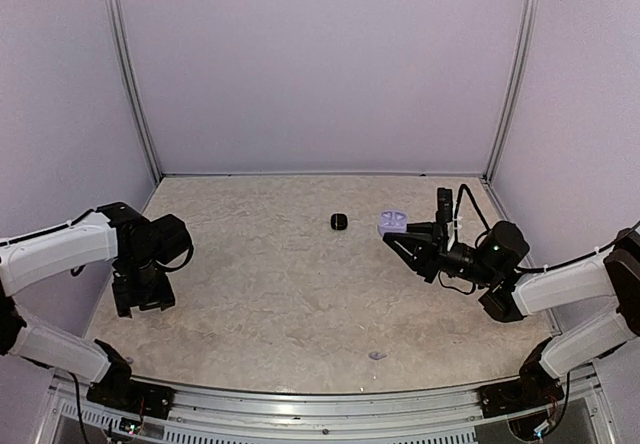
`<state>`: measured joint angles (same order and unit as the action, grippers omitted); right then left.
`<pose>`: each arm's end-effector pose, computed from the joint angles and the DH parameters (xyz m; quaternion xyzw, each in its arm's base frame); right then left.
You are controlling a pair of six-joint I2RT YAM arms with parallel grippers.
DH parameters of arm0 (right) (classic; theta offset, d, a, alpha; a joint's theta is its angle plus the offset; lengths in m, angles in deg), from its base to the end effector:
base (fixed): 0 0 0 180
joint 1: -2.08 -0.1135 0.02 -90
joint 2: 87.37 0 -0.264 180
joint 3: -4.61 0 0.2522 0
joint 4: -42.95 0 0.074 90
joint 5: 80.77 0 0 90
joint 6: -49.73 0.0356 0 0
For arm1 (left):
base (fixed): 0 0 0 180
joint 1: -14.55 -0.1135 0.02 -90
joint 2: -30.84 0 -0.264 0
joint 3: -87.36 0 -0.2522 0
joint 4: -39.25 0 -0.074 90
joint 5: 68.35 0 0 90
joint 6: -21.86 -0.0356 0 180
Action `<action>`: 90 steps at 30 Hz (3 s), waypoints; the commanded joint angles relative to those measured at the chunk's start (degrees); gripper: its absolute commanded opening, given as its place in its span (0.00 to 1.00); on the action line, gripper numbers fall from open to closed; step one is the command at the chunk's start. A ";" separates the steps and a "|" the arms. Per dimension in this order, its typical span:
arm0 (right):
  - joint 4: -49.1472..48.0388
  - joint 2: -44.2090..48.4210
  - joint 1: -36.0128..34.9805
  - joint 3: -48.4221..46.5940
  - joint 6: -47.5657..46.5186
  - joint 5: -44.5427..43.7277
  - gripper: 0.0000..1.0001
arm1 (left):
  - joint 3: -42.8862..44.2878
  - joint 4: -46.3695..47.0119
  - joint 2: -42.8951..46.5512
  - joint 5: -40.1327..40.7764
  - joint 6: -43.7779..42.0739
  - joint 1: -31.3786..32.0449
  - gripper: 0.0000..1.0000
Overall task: Insert the wireless bluetooth earbuds into the charging case
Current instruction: Pick up the right earbud from the corner of the board, then place the right earbud in the right side groove of the charging case.
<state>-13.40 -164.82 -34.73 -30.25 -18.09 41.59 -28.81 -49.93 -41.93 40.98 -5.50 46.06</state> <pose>0.1883 0.1647 0.2253 -0.2929 0.5601 0.5217 0.5729 0.1560 -0.0818 0.2199 -0.2524 0.9505 0.1652 0.0751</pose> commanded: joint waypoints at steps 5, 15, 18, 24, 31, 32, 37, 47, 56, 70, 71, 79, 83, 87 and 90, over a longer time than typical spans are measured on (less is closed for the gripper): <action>9.94 4.77 0.78 -0.47 1.32 -0.84 0.00 | 7.39 25.71 -0.38 3.29 -13.04 17.36 0.93; 29.50 14.45 3.61 0.30 -0.70 -2.65 0.00 | -8.53 89.84 -5.80 -12.10 -45.36 33.17 0.86; 33.50 16.07 4.57 -0.19 -1.39 -2.36 0.00 | -6.15 97.82 -13.20 -15.25 -53.33 36.03 0.83; 38.02 18.30 5.54 -0.67 -1.60 -1.91 0.00 | -0.53 104.77 -28.04 -25.23 -62.23 38.14 0.76; 41.62 19.54 6.05 -1.65 -3.99 -1.34 0.00 | 5.22 104.77 -37.81 -29.55 -69.73 39.33 0.69; 41.91 19.60 6.13 -1.59 -4.19 -1.15 0.00 | 5.67 104.70 -38.56 -29.90 -70.53 39.33 0.69; 43.31 21.17 6.34 -1.18 -5.76 -0.87 0.00 | 8.54 99.97 -41.88 -32.17 -75.51 39.74 0.66; 44.79 23.21 6.50 -0.76 -7.23 -0.80 0.00 | 9.18 96.05 -44.92 -35.54 -81.18 39.77 0.54; 44.92 24.44 6.58 0.18 -8.06 -0.97 0.00 | 9.66 96.57 -47.51 -35.53 -83.59 39.36 0.39; 36.20 24.14 6.54 3.72 -14.34 -0.65 0.00 | 7.25 90.23 -37.08 -33.97 -72.78 38.24 0.13; 34.72 23.84 6.50 4.15 -15.26 -0.86 0.00 | 6.91 89.55 -34.85 -34.17 -70.70 38.20 0.12; 26.26 21.23 5.19 4.83 -25.58 -1.54 0.00 | 7.56 79.07 -17.95 -39.44 -53.27 35.27 0.08; 22.43 19.74 3.05 5.42 -30.06 -2.37 0.00 | 10.15 73.97 -13.24 -41.34 -46.27 32.68 0.06; 19.59 17.53 -0.21 5.32 -36.06 -4.81 0.00 | 11.38 72.48 -10.11 -45.59 -40.06 29.63 0.05; 17.89 15.44 -3.09 4.36 -39.97 -6.71 0.00 | 11.90 72.40 -8.66 -48.64 -36.41 27.85 0.04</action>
<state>9.57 -147.29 -34.82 -25.57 -50.68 37.81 -18.70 25.56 -52.75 -2.06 -50.22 75.72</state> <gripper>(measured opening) 0.197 0.133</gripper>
